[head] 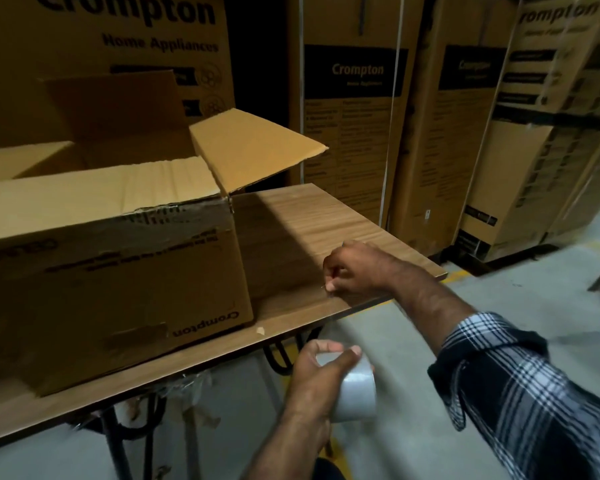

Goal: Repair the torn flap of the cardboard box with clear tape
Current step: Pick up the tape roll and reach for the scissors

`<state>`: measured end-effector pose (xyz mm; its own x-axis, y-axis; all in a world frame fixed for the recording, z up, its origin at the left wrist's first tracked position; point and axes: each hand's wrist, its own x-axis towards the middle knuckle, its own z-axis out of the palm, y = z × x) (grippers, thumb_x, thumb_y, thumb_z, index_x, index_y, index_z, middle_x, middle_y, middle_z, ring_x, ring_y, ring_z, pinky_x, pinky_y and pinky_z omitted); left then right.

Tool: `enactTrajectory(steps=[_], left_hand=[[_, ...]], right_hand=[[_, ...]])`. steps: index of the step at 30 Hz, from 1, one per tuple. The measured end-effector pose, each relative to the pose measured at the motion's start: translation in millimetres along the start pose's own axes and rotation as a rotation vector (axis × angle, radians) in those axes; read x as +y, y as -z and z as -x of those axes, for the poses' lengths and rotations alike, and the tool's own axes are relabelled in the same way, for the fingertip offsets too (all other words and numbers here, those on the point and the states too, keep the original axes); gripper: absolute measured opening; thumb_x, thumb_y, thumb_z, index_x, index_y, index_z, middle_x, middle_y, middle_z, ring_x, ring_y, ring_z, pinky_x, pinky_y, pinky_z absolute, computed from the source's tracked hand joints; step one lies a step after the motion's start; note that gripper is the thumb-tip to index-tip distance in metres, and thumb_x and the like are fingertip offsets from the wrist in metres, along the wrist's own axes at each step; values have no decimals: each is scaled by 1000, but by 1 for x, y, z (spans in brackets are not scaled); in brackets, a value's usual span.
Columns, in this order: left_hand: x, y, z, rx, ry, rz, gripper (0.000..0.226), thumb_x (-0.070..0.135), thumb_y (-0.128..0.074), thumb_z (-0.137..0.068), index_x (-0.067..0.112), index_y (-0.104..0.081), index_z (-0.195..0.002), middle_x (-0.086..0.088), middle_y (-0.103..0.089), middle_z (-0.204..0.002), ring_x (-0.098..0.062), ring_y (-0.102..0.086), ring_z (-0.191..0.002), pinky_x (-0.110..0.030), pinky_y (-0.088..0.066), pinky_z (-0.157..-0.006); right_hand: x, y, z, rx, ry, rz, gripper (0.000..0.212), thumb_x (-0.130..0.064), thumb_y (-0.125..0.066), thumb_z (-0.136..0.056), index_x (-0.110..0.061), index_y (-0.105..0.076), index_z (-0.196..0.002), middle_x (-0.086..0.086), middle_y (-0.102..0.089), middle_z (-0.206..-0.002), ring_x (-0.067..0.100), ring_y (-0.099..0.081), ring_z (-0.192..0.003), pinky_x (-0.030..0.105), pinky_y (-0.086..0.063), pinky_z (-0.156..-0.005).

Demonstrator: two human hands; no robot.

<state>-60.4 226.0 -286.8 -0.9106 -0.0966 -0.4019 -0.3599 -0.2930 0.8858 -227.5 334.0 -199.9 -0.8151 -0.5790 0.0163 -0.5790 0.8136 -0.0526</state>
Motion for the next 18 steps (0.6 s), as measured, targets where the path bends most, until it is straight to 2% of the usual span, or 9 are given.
enactTrajectory(steps=[2,4,7,9,11,14,16,18], left_hand=[[0,0,-5,24,-9,6,38,23,-87,-75,17,-59,-100,-21,-77,-97,-37,-76,-81,-32,-55,-55],[-4,2,-10,38,-27,-11,42,28,-88,-71,19,-60,-101,-19,-78,-96,-33,-76,-78,-33,-56,-55],[-10,4,-17,48,-52,-51,51,44,-88,-51,27,-62,-92,-18,-78,-95,-40,-75,-86,-41,-59,-63],[-16,6,-22,43,-56,-60,46,42,-89,-54,28,-62,-89,-19,-77,-95,-41,-75,-86,-40,-58,-62],[-20,8,-25,49,-89,-60,42,34,-90,-63,22,-62,-93,-20,-77,-96,-40,-75,-83,-37,-56,-59],[-20,10,-31,53,-126,-70,39,22,-89,-72,11,-61,-97,-16,-76,-88,-31,-75,-69,-30,-53,-53],[-18,10,-30,38,-129,-69,34,15,-85,-78,7,-60,-98,-13,-75,-84,-23,-73,-61,-26,-50,-48],[-18,10,-30,28,-147,-83,38,23,-90,-70,11,-63,-94,-11,-74,-86,-22,-70,-64,-25,-49,-49]], right_hand=[[1,-4,-5,-3,-2,-4,12,-48,-71,-87,-38,-64,-84,-13,-65,-99,12,-50,-105,41,-42,-90],[5,-11,-6,7,-10,-52,16,-49,-74,-84,-37,-67,-91,-13,-66,-98,13,-55,-104,42,-48,-91],[17,-20,1,144,-195,-189,57,-61,-78,-74,-38,-55,-121,-9,-62,-117,16,-56,-113,46,-51,-94],[28,-23,9,297,-287,-208,69,-68,-74,-72,-34,-51,-127,-8,-62,-123,18,-55,-118,46,-47,-97],[27,-26,17,322,-226,-222,72,-78,-68,-70,-35,-53,-127,-11,-62,-124,16,-53,-121,42,-39,-101],[15,-30,15,180,-139,-55,79,-88,-59,-67,-43,-49,-131,-11,-57,-134,16,-45,-129,46,-27,-106],[20,-28,7,184,-222,1,79,-89,-55,-68,-41,-49,-131,-9,-55,-137,18,-45,-130,47,-28,-108],[32,-20,2,289,-354,-20,61,-80,-56,-80,-37,-56,-123,-6,-60,-128,19,-53,-120,44,-38,-101]])
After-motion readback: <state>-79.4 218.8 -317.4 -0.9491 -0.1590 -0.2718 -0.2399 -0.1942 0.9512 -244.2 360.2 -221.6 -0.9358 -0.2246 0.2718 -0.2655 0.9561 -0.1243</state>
